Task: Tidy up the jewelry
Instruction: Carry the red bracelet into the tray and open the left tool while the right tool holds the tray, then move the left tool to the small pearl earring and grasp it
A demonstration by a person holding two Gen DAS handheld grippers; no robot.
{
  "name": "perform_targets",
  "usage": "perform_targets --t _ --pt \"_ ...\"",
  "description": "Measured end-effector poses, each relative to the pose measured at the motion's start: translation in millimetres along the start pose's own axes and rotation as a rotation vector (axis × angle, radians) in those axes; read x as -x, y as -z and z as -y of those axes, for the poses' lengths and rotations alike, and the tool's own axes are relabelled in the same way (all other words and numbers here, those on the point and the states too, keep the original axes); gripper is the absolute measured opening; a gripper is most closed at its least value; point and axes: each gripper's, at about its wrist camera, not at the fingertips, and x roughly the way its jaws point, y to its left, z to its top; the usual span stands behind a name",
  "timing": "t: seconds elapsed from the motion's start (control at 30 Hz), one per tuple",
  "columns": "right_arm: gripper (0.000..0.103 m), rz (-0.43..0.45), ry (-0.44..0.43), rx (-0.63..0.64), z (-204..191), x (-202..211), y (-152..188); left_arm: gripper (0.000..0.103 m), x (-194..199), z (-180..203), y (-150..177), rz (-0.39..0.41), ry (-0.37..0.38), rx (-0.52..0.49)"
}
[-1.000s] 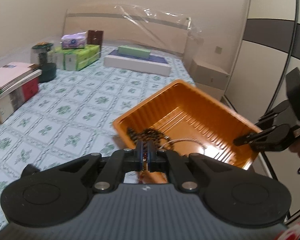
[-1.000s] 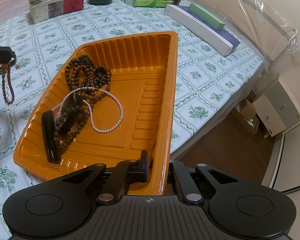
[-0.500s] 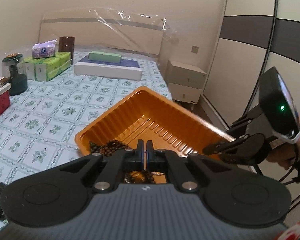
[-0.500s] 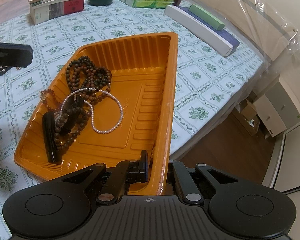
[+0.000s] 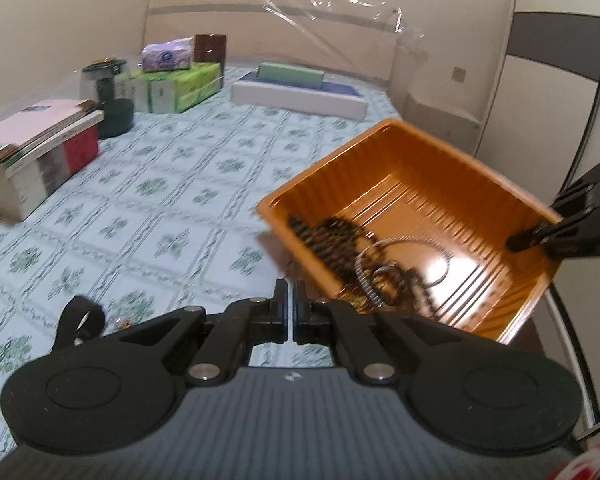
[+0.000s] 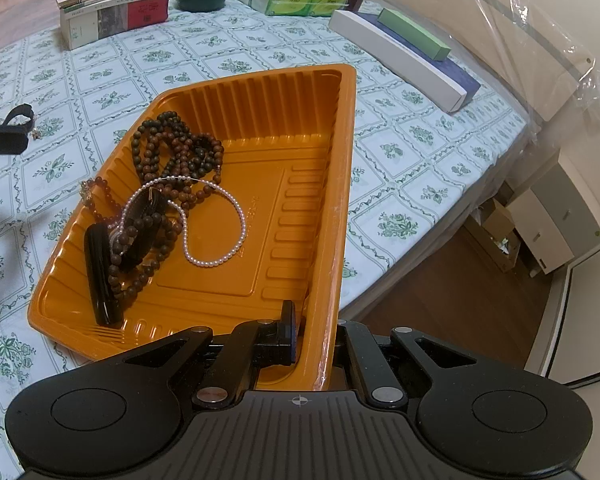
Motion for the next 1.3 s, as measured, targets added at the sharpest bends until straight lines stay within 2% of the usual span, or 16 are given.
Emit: perform_targets --t 0.17,0.3,0.43,0.6,0.83,0.97,1.3 --pt "0.005 -0.002 0.001 0.000 0 0 0 0.002 -11 -8 13 -0.027 -0.041 -0.002" --pt "0.005 -0.003 0.000 -0.001 0 -1 0 0.005 -13 -16 21 -0.019 -0.112 -0.026" --pt "0.005 -0.006 0.002 0.000 0 -2 2 0.019 -20 -34 31 -0.043 -0.206 -0.051" --pt "0.005 -0.006 0.005 0.001 0 -2 2 0.025 -31 -63 35 -0.063 -0.280 -0.036" --pt "0.005 -0.010 0.004 -0.001 1 -3 3 0.026 -53 -80 36 -0.090 -0.301 -0.034" --pt "0.005 -0.014 0.004 -0.003 1 -4 3 0.032 -61 -86 36 -0.073 -0.300 -0.036" --pt "0.005 -0.016 0.006 -0.003 1 -4 3 0.031 -59 -75 38 -0.068 -0.215 -0.036"
